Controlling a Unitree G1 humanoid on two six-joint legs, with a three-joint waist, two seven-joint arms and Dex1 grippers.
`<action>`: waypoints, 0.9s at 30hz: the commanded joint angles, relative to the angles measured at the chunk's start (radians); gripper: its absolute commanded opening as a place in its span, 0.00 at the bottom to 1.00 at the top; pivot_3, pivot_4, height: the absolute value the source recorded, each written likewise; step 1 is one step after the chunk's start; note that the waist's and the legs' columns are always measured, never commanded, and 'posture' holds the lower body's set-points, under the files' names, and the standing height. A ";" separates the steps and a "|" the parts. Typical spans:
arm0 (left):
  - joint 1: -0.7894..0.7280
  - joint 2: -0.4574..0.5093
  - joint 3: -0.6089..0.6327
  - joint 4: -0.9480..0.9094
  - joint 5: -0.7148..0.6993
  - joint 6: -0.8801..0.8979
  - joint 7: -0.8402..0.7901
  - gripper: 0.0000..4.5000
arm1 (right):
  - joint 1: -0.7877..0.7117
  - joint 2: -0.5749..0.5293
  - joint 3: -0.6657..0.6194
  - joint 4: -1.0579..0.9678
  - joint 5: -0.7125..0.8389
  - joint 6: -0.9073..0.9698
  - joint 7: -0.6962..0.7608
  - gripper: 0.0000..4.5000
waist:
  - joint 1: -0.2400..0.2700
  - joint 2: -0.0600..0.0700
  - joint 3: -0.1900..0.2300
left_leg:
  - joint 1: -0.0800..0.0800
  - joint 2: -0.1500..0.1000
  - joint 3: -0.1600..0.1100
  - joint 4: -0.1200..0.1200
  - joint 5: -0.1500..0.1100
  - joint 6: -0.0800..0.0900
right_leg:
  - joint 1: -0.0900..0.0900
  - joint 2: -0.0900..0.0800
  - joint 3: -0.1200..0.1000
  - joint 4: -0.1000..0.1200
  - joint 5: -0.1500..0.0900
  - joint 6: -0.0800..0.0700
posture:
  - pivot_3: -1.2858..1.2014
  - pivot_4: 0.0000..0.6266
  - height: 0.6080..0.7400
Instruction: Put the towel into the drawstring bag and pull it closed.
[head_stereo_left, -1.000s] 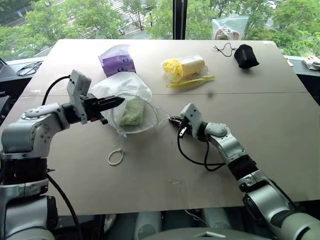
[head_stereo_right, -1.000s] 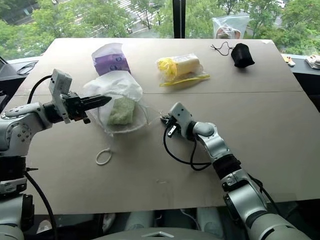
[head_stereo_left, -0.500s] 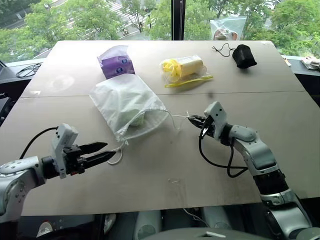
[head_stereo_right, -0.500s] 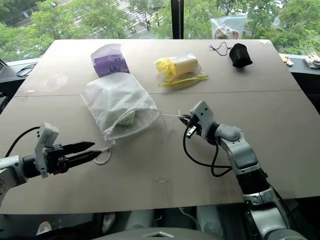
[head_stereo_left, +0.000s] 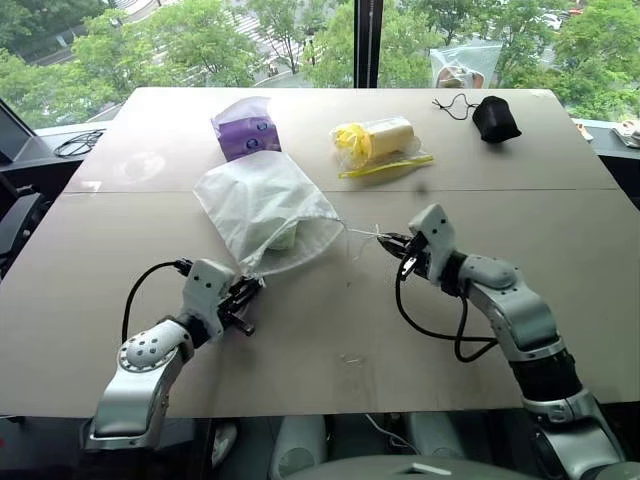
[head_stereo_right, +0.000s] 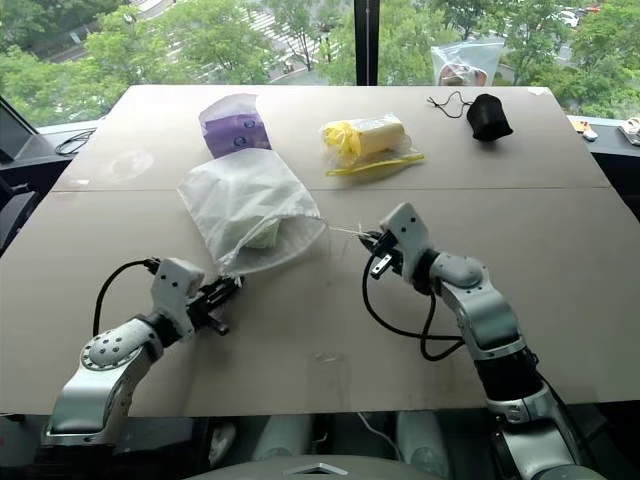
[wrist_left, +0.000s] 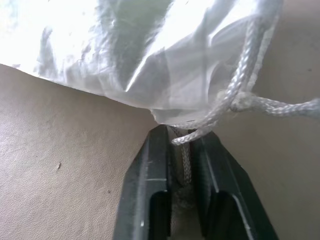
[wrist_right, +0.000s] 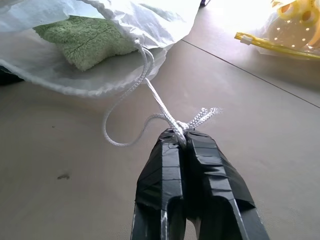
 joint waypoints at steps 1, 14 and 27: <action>-0.052 0.012 0.067 0.086 0.099 -0.076 0.137 0.03 | -0.044 -0.002 -0.068 -0.023 0.010 -0.033 -0.041 0.00 | -0.001 0.000 0.000 | 0.000 0.000 0.000 0.000 0.000 0.000 | 0.000 0.000 0.000 0.000 0.000 0.000 | 0.52 0.24 1.00; -0.802 0.287 0.169 0.333 0.210 -0.359 0.302 0.03 | -0.538 -0.173 -0.268 0.009 0.023 -0.121 -0.091 0.00 | 0.001 -0.007 0.006 | -0.012 -0.001 0.001 0.005 -0.001 0.001 | -0.007 0.005 -0.004 0.000 0.002 -0.001 | 0.52 0.24 1.00; -0.928 0.389 0.302 0.984 0.106 -0.366 0.392 0.03 | -0.418 -0.481 -0.604 0.288 -0.171 -0.242 -0.463 0.00 | -0.008 -0.014 0.011 | -0.011 -0.001 0.018 -0.001 -0.001 -0.001 | -0.011 0.001 0.001 -0.002 -0.001 0.003 | 0.52 0.24 1.00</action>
